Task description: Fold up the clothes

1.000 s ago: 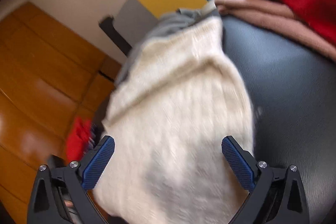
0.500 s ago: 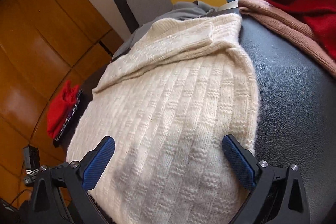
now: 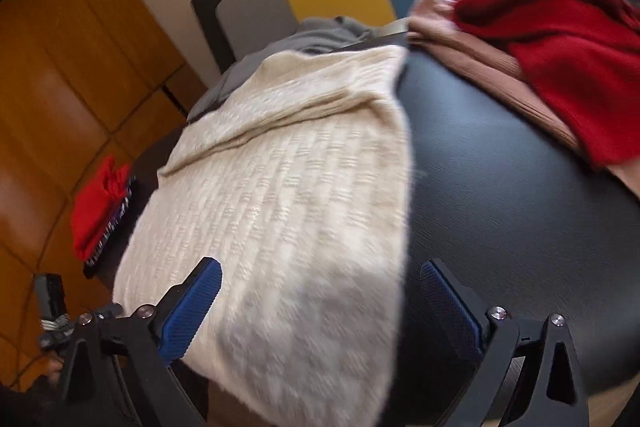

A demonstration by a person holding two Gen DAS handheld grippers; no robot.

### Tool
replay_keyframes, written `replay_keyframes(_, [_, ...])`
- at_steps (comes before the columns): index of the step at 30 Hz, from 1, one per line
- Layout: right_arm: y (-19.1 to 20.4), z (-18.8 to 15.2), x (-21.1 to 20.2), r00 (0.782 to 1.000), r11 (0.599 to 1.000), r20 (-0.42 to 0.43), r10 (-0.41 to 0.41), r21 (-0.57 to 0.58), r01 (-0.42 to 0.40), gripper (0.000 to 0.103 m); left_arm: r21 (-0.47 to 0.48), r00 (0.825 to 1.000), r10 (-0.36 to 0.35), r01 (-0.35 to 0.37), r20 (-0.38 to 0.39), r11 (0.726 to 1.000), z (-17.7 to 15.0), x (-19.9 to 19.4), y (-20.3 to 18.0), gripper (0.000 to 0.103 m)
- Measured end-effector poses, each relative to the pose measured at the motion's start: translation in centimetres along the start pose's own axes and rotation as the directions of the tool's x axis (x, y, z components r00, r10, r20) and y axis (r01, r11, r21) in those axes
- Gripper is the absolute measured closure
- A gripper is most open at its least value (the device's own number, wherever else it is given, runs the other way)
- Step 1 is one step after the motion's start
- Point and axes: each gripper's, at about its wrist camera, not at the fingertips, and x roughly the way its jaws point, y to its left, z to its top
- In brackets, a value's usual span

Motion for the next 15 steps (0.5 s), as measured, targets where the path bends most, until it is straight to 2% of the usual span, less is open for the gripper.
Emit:
replay_keyframes(2, [-1.9,-1.2,-1.7,1.0,0.998,-0.008,0.0,0.068,0.0,0.002,0.008,1.0,-0.015,0.015,-0.025,1.0,-0.3,0.4,-0.1,0.053])
replay_keyframes(4, [-3.4,-2.6,-3.2,1.0,0.992,-0.019,0.022,0.127,-0.02,0.002,-0.021,0.996,-0.063,0.062,-0.066,0.998,-0.5,0.8,0.3,0.053])
replay_keyframes(7, [-5.1,-4.9,-4.9,0.997,0.977,-0.035,0.073,0.202,-0.064,0.002,-0.09,0.977,-0.166,0.154,-0.137,0.984,-0.5,1.7,0.6,0.055])
replay_keyframes(12, [-5.1,-7.6,-4.1,0.984,0.958,-0.056,0.17,0.242,-0.152,0.002,-0.062,0.959,-0.185,0.175,-0.214,0.983,-0.1,2.7,-0.5,0.058])
replay_keyframes(15, [-4.3,-7.2,-2.1,0.975,0.955,-0.065,0.214,0.223,-0.195,0.0,-0.078,0.95,-0.192,0.178,-0.247,0.981,0.5,3.0,-0.5,0.058])
